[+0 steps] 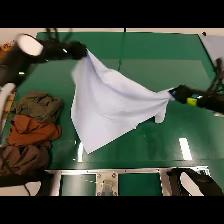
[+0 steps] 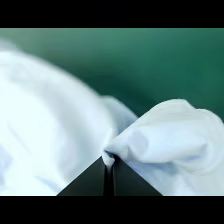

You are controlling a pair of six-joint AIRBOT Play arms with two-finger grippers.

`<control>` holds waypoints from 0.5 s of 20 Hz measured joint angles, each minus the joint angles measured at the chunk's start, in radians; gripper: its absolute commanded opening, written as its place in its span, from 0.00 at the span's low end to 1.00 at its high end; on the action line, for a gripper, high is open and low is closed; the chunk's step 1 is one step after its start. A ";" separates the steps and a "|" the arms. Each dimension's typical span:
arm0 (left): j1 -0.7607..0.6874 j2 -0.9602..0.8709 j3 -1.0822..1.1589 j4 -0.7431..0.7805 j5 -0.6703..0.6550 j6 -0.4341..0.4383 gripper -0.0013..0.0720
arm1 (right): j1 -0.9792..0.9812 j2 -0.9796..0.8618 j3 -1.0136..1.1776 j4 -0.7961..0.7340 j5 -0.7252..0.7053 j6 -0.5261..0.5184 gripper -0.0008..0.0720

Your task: Fold the shirts.

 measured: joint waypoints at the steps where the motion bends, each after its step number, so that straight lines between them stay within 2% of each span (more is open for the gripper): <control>1: -0.010 -0.047 0.000 -0.019 -0.002 0.002 0.65 | 0.006 -0.063 -0.023 0.024 -0.040 -0.029 0.28; 2: -0.013 -0.085 0.000 -0.034 -0.012 -0.003 0.77 | 0.007 -0.127 -0.027 0.042 -0.072 -0.058 0.52; 3: -0.010 -0.109 0.000 -0.045 -0.025 -0.021 0.72 | 0.006 -0.194 -0.016 0.053 -0.093 -0.085 0.60; 6: 0.038 -0.113 0.014 -0.057 -0.127 -0.055 0.72 | -0.042 -0.330 0.075 0.072 -0.070 -0.143 0.60; 7: 0.064 -0.098 0.020 -0.050 -0.185 -0.072 0.55 | -0.072 -0.356 0.113 0.069 -0.033 -0.156 0.60; 8: 0.089 -0.076 0.025 -0.047 -0.239 -0.089 0.10 | -0.107 -0.373 0.146 0.060 0.010 -0.165 0.60; 9: 0.116 -0.051 0.028 -0.036 -0.298 -0.104 0.05 | -0.144 -0.384 0.169 0.050 0.048 -0.170 0.60; 10: 0.138 -0.030 0.029 -0.020 -0.355 -0.111 0.05 | -0.186 -0.391 0.187 0.043 0.093 -0.175 0.60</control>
